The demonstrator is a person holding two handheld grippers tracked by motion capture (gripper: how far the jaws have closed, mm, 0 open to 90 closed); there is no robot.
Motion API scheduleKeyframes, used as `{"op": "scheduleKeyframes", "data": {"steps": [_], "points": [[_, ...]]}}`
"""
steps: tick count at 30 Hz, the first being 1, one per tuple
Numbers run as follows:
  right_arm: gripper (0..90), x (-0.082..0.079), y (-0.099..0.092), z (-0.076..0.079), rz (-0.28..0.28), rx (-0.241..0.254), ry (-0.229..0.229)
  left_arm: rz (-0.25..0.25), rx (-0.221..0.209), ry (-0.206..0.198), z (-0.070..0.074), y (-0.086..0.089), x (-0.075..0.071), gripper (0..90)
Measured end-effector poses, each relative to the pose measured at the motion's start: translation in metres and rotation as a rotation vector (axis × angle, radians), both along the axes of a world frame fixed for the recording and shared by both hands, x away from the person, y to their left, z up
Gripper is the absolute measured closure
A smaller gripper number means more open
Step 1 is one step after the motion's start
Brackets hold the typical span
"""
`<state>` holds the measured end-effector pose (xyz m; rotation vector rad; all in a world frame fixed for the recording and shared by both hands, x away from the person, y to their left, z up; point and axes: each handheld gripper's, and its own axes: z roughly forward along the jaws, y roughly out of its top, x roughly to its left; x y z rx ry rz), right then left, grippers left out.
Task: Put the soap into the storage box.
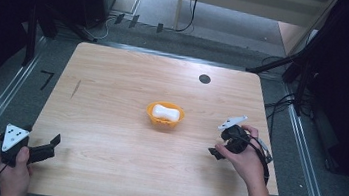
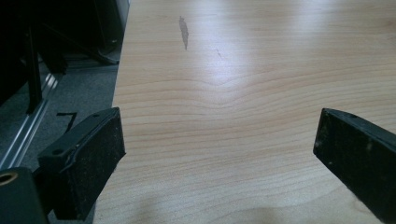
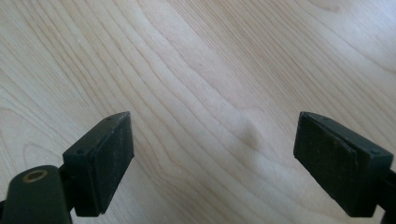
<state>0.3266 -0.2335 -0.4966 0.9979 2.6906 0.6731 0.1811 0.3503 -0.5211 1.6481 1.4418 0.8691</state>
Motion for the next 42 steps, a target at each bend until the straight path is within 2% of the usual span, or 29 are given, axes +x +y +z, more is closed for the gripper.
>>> {"op": "scheduleKeyframes", "data": {"steps": [1,8,13,15,20,25,31,39,42], "points": [[12.8,-0.004,-0.007,-0.002,-0.026,0.018,-0.009,-0.002,-0.001,-0.001,0.000,0.000,0.000,2.2],[12.8,-0.018,-0.023,-0.008,-0.081,0.059,-0.029,0.000,0.001,-0.001,0.000,0.000,0.000,2.2],[12.8,-0.030,-0.035,-0.013,-0.118,0.062,-0.041,0.001,0.001,-0.002,0.000,0.000,0.000,2.2],[12.8,-0.037,-0.042,-0.016,-0.137,0.080,-0.047,0.001,0.003,-0.001,0.000,0.000,0.000,2.2],[12.8,-0.046,-0.051,-0.021,-0.141,0.089,-0.061,0.001,-0.001,-0.001,0.000,0.000,0.000,2.2],[12.6,-0.058,-0.060,-0.026,-0.173,0.105,-0.072,0.001,-0.002,-0.003,0.000,0.000,0.000,2.2],[10.9,-0.071,-0.069,-0.028,-0.190,0.108,-0.116,0.002,-0.003,-0.002,0.000,0.000,0.000,2.2],[10.6,-0.086,-0.085,-0.032,-0.244,0.137,-0.133,0.001,0.000,0.000,0.000,0.000,0.000,2.2],[6.4,-0.092,-0.091,-0.035,-0.264,0.150,-0.154,0.001,0.001,-0.001,0.000,0.000,0.000,2.2]]}}
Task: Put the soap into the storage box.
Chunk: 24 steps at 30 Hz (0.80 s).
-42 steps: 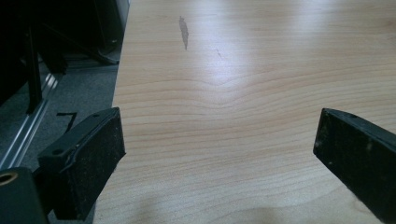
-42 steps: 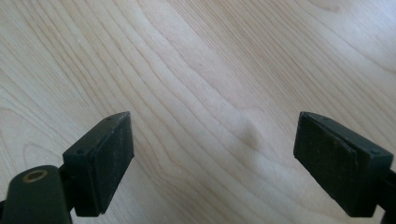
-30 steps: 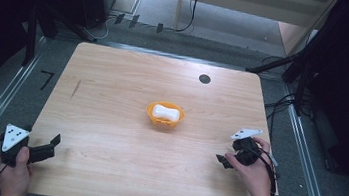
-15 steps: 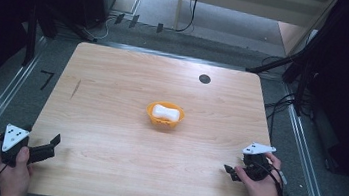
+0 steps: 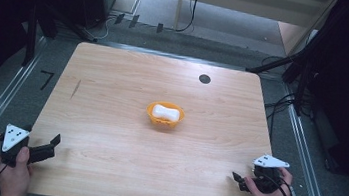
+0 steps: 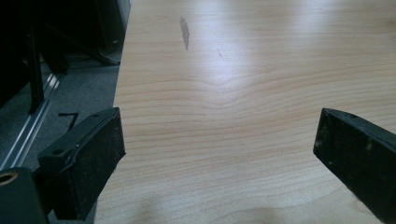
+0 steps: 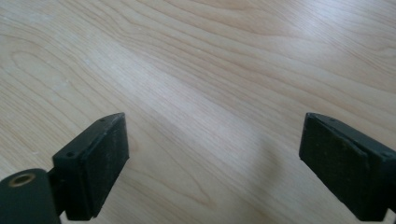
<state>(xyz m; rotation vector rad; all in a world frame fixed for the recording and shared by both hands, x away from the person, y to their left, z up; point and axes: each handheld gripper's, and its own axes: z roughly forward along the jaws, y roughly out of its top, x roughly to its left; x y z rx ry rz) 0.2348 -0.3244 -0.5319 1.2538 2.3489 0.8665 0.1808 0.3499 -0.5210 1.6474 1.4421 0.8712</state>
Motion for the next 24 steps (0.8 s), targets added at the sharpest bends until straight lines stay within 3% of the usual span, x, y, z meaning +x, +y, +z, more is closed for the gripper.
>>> {"op": "scheduleKeyframes", "data": {"steps": [4,9,20,24], "points": [[0.0,-0.008,-0.006,-0.005,-0.023,0.010,-0.018,0.002,-0.001,-0.001,0.000,0.000,0.000,2.2],[0.0,-0.016,-0.017,-0.009,-0.057,0.072,-0.036,0.001,0.002,0.000,0.000,0.000,0.000,2.2],[0.0,-0.034,-0.040,-0.017,-0.130,0.158,-0.071,0.000,0.002,0.000,0.000,0.000,0.000,2.2],[0.0,-0.040,-0.051,-0.018,-0.158,0.215,-0.089,0.001,0.002,0.002,0.000,0.000,0.000,2.2]]}}
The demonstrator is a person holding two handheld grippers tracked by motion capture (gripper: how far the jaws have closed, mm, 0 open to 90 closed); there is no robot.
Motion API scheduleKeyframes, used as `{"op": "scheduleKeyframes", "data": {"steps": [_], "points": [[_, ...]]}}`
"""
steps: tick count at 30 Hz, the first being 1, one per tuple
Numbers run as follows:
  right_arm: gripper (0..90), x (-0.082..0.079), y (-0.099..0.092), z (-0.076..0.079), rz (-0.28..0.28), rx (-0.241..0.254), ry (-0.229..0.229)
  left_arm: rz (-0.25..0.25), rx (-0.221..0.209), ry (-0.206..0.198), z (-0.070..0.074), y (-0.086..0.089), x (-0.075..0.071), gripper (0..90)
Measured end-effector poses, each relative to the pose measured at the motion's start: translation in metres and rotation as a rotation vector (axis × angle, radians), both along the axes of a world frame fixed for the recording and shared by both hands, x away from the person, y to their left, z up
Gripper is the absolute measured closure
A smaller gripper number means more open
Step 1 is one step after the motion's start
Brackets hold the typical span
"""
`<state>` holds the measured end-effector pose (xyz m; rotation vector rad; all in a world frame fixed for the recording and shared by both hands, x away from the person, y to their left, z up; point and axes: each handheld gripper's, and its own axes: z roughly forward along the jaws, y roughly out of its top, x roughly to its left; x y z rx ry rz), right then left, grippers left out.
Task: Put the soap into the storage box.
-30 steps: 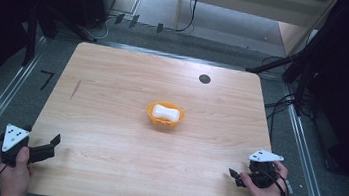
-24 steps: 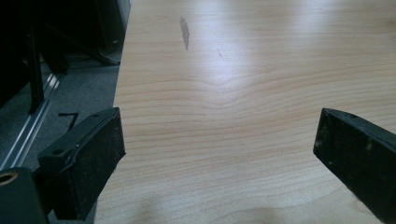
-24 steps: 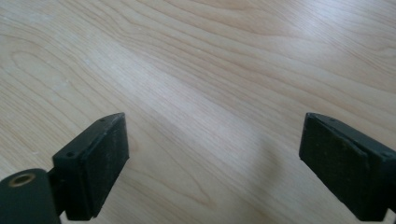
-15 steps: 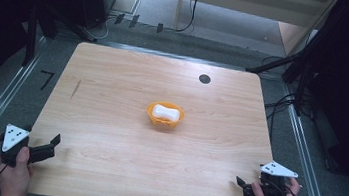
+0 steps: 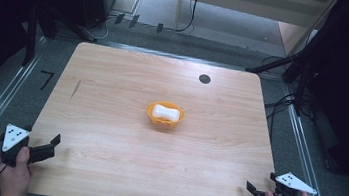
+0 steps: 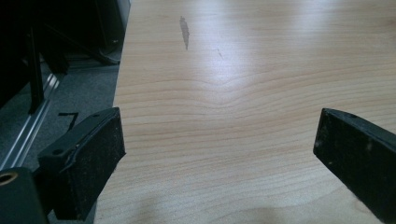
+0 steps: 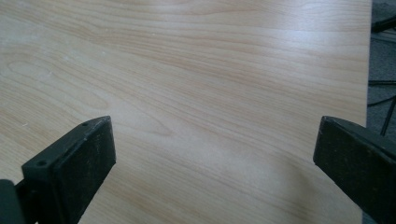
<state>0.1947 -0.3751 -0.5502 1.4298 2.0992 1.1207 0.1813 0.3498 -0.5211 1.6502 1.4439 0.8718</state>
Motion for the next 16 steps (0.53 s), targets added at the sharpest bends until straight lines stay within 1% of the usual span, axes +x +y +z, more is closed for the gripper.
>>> {"op": "scheduleKeyframes", "data": {"steps": [2,3,5,6,8,9,12,14,16], "points": [[0.0,-0.002,-0.005,-0.002,-0.002,0.039,-0.014,-0.001,0.000,0.002,0.000,0.000,0.000,2.2],[0.0,-0.004,-0.006,-0.003,-0.012,0.059,-0.022,-0.002,-0.001,0.001,0.000,0.000,0.000,2.2],[0.0,-0.005,-0.007,-0.003,-0.023,0.069,-0.040,-0.001,0.000,0.002,0.000,0.000,0.001,2.2],[0.0,-0.005,-0.007,-0.003,-0.027,0.068,-0.046,-0.001,-0.001,0.002,0.000,0.000,0.001,2.2],[0.0,-0.005,-0.004,-0.003,-0.036,0.041,-0.055,-0.001,0.001,0.003,0.000,0.000,0.001,2.2],[0.0,-0.005,-0.003,-0.003,-0.031,0.023,-0.056,-0.001,0.001,0.003,0.000,0.000,0.001,2.2],[0.0,-0.004,0.003,-0.003,-0.020,-0.026,-0.046,0.000,0.000,0.003,0.000,0.000,0.001,2.2],[0.0,-0.004,0.004,-0.003,-0.024,-0.030,-0.045,0.001,-0.002,0.001,0.000,0.000,0.001,2.2],[0.0,-0.004,0.003,-0.003,-0.033,-0.021,-0.046,0.000,-0.002,0.004,0.000,0.000,0.001,2.2]]}}
